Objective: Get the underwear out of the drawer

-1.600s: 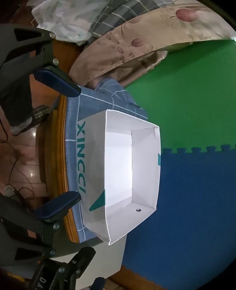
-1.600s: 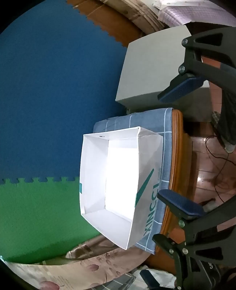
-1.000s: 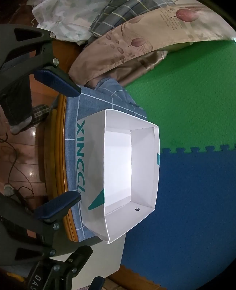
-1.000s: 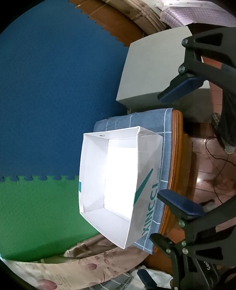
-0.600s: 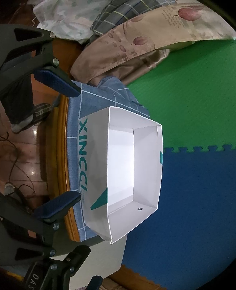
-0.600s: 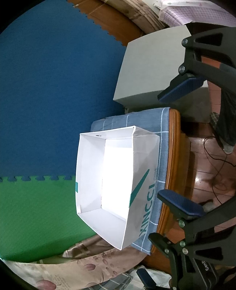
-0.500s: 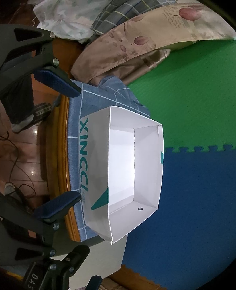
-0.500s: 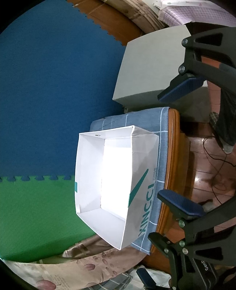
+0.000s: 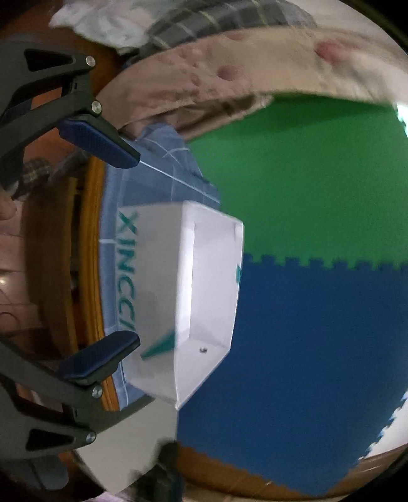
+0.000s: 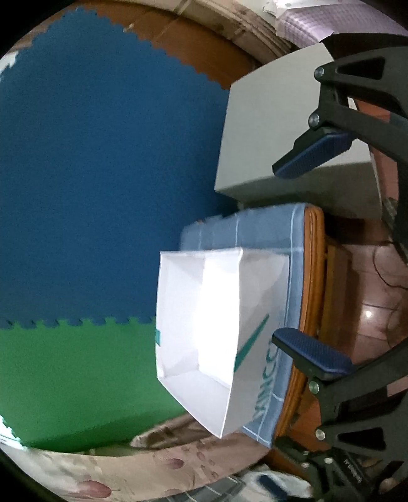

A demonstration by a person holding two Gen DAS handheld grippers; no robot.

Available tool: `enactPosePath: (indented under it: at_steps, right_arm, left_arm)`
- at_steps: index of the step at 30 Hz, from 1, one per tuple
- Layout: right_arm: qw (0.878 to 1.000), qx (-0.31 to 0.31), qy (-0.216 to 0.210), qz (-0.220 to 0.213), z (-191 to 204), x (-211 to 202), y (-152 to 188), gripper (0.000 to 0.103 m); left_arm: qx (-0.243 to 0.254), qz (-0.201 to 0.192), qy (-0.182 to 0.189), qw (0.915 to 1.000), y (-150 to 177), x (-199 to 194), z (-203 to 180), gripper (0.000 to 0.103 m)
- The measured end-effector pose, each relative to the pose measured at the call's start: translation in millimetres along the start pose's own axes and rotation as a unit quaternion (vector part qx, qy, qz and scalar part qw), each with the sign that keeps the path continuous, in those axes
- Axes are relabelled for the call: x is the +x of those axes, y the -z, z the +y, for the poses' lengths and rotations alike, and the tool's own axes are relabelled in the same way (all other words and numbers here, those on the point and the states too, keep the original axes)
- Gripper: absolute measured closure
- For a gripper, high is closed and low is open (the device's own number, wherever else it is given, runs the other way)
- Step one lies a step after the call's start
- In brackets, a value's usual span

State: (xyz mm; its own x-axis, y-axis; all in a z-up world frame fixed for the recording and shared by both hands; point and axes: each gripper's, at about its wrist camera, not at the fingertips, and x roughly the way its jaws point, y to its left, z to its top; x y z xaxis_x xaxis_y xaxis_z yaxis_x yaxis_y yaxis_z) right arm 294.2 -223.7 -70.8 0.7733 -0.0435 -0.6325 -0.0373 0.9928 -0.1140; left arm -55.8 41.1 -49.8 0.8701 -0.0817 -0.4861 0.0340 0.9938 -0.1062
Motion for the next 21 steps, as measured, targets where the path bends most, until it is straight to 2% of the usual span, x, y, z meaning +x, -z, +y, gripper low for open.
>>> enactPosePath:
  at_steps: [1, 2, 4, 7, 9, 14, 21]
  right_arm:
    - [1.0, 0.003, 0.002, -0.01, -5.1, -1.1, 5.6, 0.005]
    - [1.0, 0.005, -0.003, -0.019, -10.3, -2.2, 11.3, 0.005]
    - [0.999, 0.007, -0.017, -0.028, -17.4, -1.6, 21.2, 0.005]
    - [0.999, 0.017, -0.042, -0.013, -27.2, 9.8, 36.6, 0.005]
    - [0.999, 0.021, -0.048, 0.011, -30.8, 24.8, 45.9, 0.005]
    - [0.996, 0.019, -0.068, 0.062, -33.8, 49.9, 68.9, 0.005]
    - [0.993, 0.02, -0.08, 0.082, -39.6, 64.5, 83.2, 0.005]
  left_arm:
    - [-0.008, 0.026, -0.004, 0.9996, 12.4, 9.7, 5.1, 0.0]
    - [-0.008, 0.073, -0.003, 0.9973, 28.1, 23.5, 9.7, 0.001]
    - [-0.012, 0.143, 0.015, 0.9895, 60.3, 49.7, 16.2, 0.001]
    - [-0.039, 0.183, 0.002, 0.9823, 98.3, 76.5, 21.7, 0.001]
    - [-0.02, 0.171, 0.001, 0.985, 107.5, 89.2, 13.5, 0.001]
    - [0.026, 0.126, 0.013, 0.9917, 103.4, 129.0, -13.8, 0.001]
    - [0.047, 0.1, -0.008, 0.9939, 100.7, 176.5, -22.9, 0.001]
